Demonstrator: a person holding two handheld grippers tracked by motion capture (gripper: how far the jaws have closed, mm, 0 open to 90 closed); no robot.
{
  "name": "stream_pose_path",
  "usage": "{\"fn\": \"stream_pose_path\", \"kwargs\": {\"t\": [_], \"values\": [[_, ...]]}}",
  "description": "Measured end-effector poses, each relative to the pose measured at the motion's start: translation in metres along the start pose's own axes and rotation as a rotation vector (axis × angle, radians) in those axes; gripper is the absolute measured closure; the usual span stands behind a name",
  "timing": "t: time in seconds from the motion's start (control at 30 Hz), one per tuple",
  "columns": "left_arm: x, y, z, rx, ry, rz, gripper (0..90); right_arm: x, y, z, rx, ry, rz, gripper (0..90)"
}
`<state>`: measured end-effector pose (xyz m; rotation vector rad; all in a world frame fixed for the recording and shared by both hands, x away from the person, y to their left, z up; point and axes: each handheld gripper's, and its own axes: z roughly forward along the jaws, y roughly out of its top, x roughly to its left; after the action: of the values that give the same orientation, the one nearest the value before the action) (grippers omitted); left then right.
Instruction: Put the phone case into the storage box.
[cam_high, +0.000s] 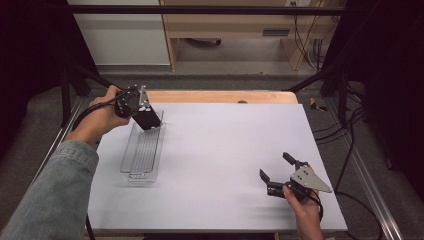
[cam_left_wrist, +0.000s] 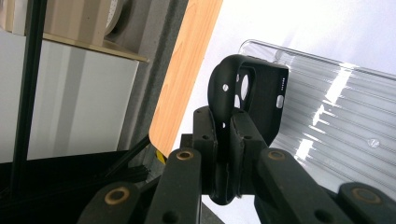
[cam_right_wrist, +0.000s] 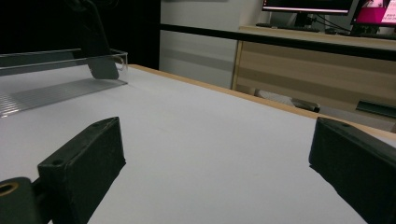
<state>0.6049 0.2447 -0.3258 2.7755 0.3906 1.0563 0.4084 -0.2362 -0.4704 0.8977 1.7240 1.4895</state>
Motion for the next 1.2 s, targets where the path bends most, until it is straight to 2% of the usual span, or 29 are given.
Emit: {"fn": "stream_pose_path", "kwargs": {"t": [0.37,0.77,1.1,1.2], "values": [[0.0,0.006,0.003,-0.004,0.007,0.021,82.0,0.001,0.0,0.001,0.005,0.008,-0.002,3.5],[0.003,0.011,0.006,-0.001,0.003,0.04,82.2,-0.001,0.0,0.0,0.001,-0.003,0.004,3.5],[0.007,0.012,0.011,-0.005,0.011,0.03,81.8,-0.001,0.0,0.0,0.003,-0.001,0.007,3.5],[0.008,0.013,0.011,-0.006,0.015,0.042,81.5,-0.001,-0.001,0.0,0.004,-0.002,0.008,3.4]]}}
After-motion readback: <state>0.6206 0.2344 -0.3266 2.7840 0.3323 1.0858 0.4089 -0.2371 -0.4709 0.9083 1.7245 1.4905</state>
